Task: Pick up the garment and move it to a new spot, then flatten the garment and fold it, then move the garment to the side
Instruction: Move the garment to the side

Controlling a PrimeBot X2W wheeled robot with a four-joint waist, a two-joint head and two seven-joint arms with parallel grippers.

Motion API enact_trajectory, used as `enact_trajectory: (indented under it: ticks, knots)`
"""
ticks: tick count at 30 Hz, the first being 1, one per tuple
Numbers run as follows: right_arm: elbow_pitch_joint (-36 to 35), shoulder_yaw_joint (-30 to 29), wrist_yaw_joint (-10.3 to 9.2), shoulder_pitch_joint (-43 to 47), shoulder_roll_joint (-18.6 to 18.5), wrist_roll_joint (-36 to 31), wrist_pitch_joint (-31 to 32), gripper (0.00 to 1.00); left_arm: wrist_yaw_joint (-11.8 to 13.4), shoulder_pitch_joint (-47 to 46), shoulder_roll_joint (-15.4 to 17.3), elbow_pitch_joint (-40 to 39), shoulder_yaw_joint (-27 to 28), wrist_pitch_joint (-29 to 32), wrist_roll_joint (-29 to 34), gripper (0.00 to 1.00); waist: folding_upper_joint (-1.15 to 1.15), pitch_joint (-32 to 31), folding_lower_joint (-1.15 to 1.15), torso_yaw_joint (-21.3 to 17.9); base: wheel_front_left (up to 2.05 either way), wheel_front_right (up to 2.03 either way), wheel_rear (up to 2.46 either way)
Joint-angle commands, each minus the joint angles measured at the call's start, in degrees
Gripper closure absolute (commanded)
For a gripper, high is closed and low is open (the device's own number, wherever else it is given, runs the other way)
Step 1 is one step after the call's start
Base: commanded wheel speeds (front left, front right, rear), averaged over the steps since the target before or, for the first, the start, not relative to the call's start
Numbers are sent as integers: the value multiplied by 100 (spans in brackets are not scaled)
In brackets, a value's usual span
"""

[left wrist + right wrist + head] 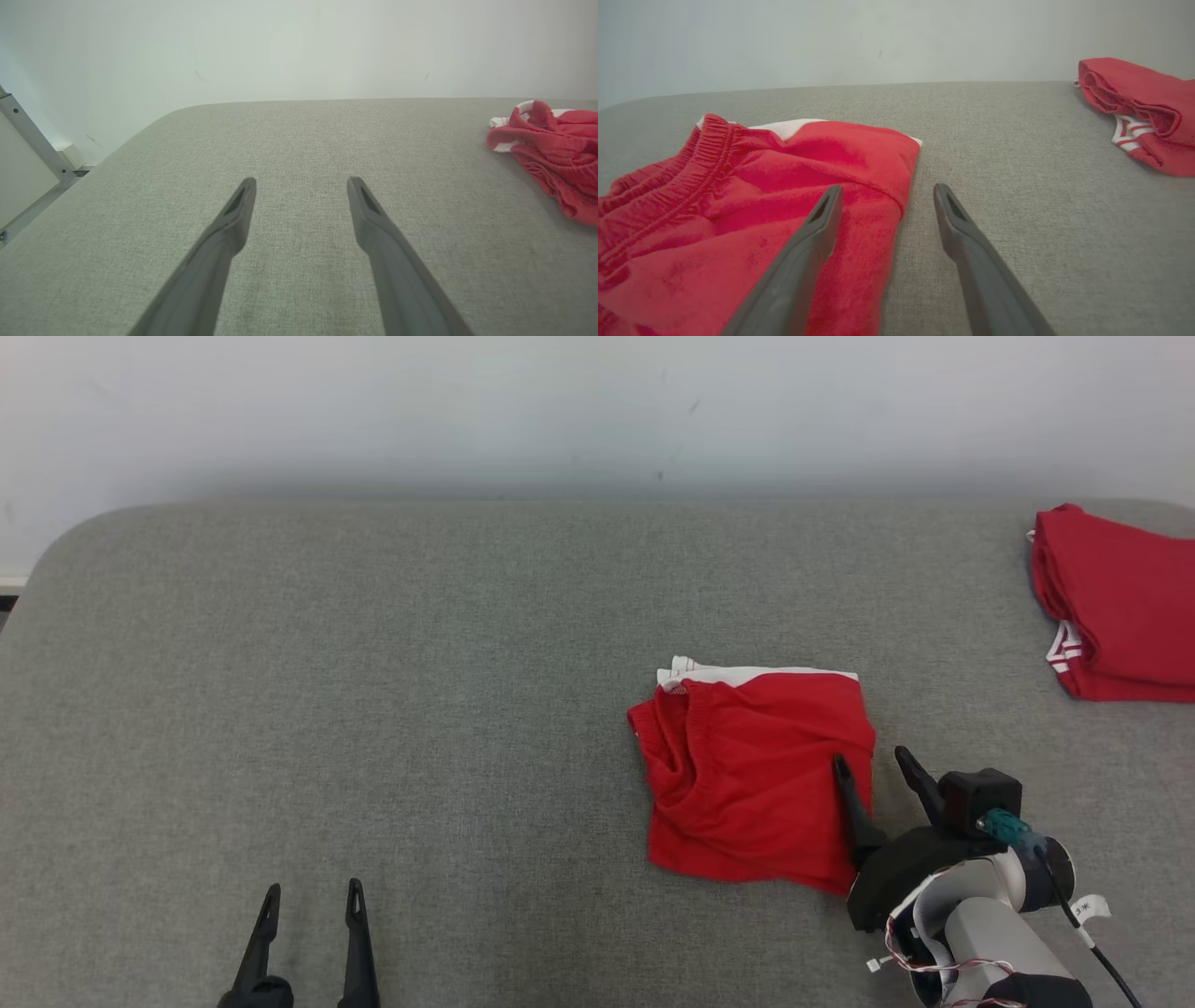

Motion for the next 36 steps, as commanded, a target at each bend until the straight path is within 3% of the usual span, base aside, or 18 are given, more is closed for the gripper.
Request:
enact_trajectory:
  ticks: [1, 8, 9, 10, 11, 12, 22, 36]
  knots:
    - [273, -14, 11, -152, -16, 59, 75, 0, 15, -129, -6, 17, -30, -18, -30, 0, 0, 155, -1, 146, 0, 0, 0]
    - [1287, 206, 11, -650, 89, 390, 132, 0, 37, -239, -6, 69, -23, -18, -72, 0, 0, 270, -1, 225, 0, 0, 0]
    - [1403, 290, 11, -688, 109, 446, 166, 4, 36, -240, -7, 70, -17, -18, -71, 0, 0, 271, -1, 224, 0, 0, 0]
    - [1483, 367, 11, -706, 145, 510, 166, 47, 36, -238, -6, 74, -2, -18, -74, 0, 0, 270, -1, 218, 0, 0, 0]
    - [1542, 445, 11, -719, 165, 573, 157, 64, 37, -239, -6, 76, 11, -18, -78, 0, 0, 269, -1, 207, 0, 0, 0]
    - [1606, 523, 11, -747, 175, 632, 154, 100, 40, -240, -7, 78, 23, -18, -80, 0, 0, 268, -1, 190, 0, 0, 0]
    - [1525, 1257, -3, -1521, -512, 883, 54, 100, -3, -366, -6, -5, 47, -18, -56, 0, 0, 505, -1, -99, 0, 0, 0]
    - [771, 2802, -3, -3160, -2249, 1386, 722, 100, -106, -1081, -6, -322, -125, -17, 116, 0, 0, 1629, -1, -331, 0, 0, 0]
